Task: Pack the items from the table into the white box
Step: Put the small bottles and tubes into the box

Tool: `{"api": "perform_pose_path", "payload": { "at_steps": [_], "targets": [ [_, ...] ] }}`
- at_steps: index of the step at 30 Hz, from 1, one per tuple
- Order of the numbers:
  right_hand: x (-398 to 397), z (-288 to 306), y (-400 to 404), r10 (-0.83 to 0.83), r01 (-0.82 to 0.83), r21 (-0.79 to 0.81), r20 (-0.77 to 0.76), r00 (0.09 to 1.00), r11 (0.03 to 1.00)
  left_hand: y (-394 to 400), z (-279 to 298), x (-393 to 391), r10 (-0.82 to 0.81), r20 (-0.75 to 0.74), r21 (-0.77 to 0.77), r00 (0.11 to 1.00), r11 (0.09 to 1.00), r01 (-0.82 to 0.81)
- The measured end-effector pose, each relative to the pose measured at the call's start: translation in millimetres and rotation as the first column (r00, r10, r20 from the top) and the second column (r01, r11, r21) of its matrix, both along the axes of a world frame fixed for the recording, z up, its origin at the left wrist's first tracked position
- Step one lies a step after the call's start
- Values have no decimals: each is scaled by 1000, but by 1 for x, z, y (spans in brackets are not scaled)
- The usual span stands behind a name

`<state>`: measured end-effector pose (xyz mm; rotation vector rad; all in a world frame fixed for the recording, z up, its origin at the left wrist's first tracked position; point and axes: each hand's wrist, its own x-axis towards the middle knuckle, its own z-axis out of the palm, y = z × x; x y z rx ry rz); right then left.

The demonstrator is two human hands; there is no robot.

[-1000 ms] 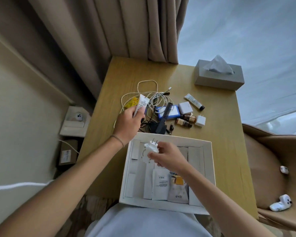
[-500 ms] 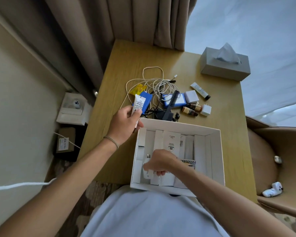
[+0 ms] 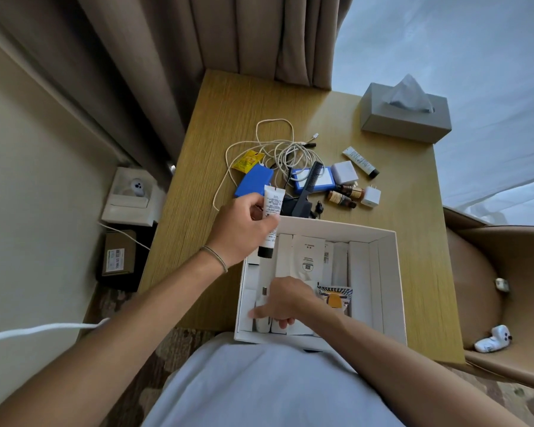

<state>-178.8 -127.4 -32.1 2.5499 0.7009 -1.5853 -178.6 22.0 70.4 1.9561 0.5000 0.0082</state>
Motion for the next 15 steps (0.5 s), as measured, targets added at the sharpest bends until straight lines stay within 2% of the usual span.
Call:
{"api": "perform_pose_path", "payload": {
  "at_steps": [3, 5, 7, 10, 13, 15],
  "targets": [
    [-4, 0, -2, 23, -24, 22, 53, 998, 999, -11, -1, 1, -93, -20, 147, 995, 984, 95],
    [0, 1, -7, 3, -3, 33, 4, 1000, 999, -18, -3, 0, -165, -25, 247, 986, 955, 166],
    [9, 2, -16, -41, 43, 43, -57, 998, 998, -28, -10, -1, -252, -45, 342, 967, 905, 252],
    [19, 0, -36, -124, 128, 81, -48, 991, 989, -42, -24, -2, -353, -143, 465, 925, 801, 378],
    [26, -1, -49, -188, 191, 116, -41, 981, 975, -54, -39, -3, -364, -243, 540, 899, 719, 437],
    [29, -1, -53, -246, 251, 133, -52, 968, 959, -59, -46, -2, -340, -271, 565, 900, 701, 435]
  ]
}}
